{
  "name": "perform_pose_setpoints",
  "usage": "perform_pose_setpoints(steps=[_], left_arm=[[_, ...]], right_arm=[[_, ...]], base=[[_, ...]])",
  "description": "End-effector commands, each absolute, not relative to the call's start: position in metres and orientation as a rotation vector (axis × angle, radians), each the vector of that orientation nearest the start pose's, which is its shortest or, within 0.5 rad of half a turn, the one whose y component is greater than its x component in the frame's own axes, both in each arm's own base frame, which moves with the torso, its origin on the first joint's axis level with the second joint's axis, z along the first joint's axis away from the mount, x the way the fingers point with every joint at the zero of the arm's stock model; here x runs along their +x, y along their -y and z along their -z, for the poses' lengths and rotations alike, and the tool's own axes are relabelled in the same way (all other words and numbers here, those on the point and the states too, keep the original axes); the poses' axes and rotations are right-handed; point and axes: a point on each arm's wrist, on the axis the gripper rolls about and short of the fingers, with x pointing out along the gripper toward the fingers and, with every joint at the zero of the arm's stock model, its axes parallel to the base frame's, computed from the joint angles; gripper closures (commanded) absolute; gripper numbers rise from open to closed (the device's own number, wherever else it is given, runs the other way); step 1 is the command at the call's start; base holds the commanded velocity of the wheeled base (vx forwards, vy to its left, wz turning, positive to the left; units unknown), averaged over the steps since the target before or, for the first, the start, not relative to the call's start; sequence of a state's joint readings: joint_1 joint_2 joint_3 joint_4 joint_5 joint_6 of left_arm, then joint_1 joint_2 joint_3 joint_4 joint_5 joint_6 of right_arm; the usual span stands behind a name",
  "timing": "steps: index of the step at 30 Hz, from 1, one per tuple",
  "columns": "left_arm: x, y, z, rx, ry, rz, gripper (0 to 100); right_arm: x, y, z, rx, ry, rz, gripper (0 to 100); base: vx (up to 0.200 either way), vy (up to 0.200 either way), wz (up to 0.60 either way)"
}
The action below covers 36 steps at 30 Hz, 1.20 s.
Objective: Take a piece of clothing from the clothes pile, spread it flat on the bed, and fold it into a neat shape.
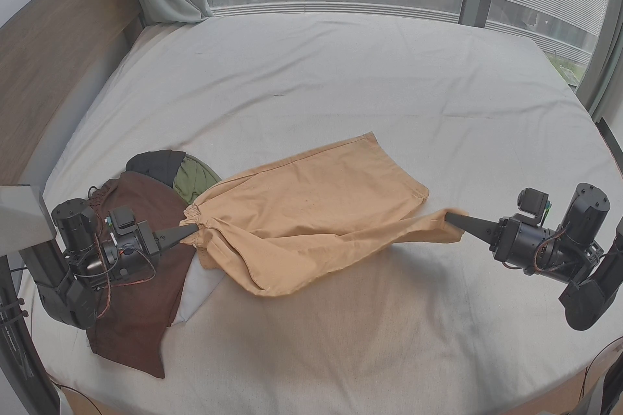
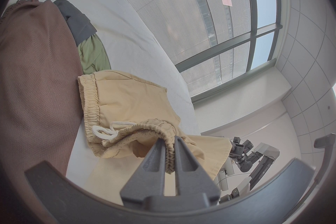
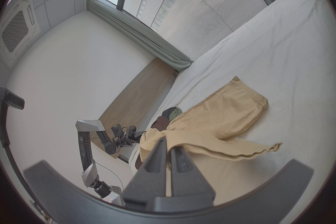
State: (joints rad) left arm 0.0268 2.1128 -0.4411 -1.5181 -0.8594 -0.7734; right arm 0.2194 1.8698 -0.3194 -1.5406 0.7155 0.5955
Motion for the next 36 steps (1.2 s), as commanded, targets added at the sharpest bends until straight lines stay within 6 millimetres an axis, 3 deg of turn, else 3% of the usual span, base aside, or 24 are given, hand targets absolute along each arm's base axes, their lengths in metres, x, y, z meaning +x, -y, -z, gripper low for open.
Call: perform_pose_setpoints(steps=[1,11,21,36], left_arm=[[0.307,0.008,-0.06,-0.794,-0.456,0.732,100],[0.31,0.008,-0.064,-0.792,-0.42,0.682,100],[0.311,0.009,-0.066,-0.788,-0.412,0.685,100],[0.315,0.007,-0.069,-0.819,-0.404,0.673,100]], right_arm=[[0.257,-0.072,-0.118,0.551,-0.265,-0.91,100],[0.268,-0.076,-0.127,0.552,-0.218,-0.919,100],[0.303,-0.081,-0.137,0.607,-0.169,-0.926,100],[0.356,-0.08,-0.128,0.628,-0.177,-0.886,100]], base=[[0.0,0.0,0.0],[0.0,0.0,0.0],[0.0,0.0,0.0],[0.0,0.0,0.0]])
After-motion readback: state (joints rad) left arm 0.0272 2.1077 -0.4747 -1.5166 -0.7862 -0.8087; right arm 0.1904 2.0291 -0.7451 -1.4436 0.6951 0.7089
